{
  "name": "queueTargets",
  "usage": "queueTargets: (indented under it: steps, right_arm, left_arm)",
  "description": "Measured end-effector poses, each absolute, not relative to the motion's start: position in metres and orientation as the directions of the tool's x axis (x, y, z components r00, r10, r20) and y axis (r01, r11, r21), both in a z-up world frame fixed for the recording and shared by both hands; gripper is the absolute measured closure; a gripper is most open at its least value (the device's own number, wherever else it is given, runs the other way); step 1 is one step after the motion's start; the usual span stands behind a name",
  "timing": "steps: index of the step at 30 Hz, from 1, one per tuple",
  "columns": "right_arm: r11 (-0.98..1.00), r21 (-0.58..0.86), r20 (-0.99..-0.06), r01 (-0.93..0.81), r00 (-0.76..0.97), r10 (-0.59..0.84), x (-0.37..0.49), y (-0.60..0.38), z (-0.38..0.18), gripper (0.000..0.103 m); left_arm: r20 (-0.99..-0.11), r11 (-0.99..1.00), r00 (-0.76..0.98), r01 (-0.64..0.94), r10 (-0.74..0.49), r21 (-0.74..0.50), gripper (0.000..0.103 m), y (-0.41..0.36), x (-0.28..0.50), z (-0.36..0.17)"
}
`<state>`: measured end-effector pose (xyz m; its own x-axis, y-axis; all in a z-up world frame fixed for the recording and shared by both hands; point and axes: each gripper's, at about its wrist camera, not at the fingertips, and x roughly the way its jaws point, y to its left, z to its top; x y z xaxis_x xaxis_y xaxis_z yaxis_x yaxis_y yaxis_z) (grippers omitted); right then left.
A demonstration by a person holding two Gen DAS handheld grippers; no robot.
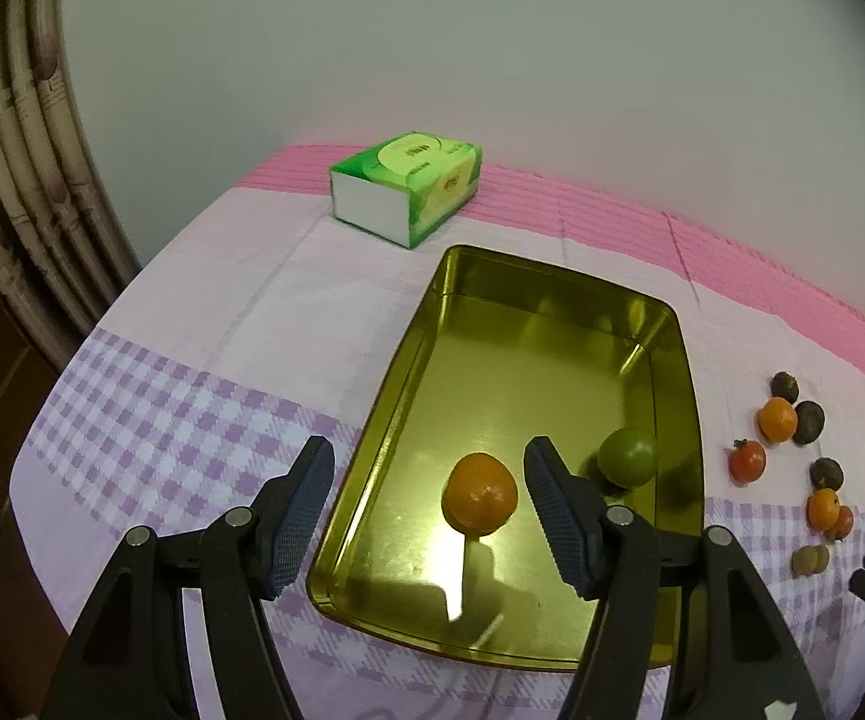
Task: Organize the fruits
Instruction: 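Move right tool toward brown kiwis while left tool moves toward red tomato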
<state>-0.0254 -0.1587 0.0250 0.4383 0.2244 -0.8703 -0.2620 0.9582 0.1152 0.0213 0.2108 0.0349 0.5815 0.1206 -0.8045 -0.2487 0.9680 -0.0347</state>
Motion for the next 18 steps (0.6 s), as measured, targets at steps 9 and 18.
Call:
queueTargets:
  steps: [9, 18]
  right_arm:
    - [0.903, 0.082, -0.884, -0.421, 0.388, 0.261, 0.000, -0.130, 0.006, 0.057]
    - [0.823, 0.125, -0.902, -0.554, 0.283, 0.327, 0.019, -0.118, -0.011, 0.057]
  left_arm:
    - [-0.817, 0.968, 0.565, -0.247, 0.114, -0.036, 0.038, 0.211, 0.024, 0.031]
    - [-0.823, 0.968, 0.556, -0.250, 0.120, -0.029, 0.038, 0.211, 0.025, 0.027]
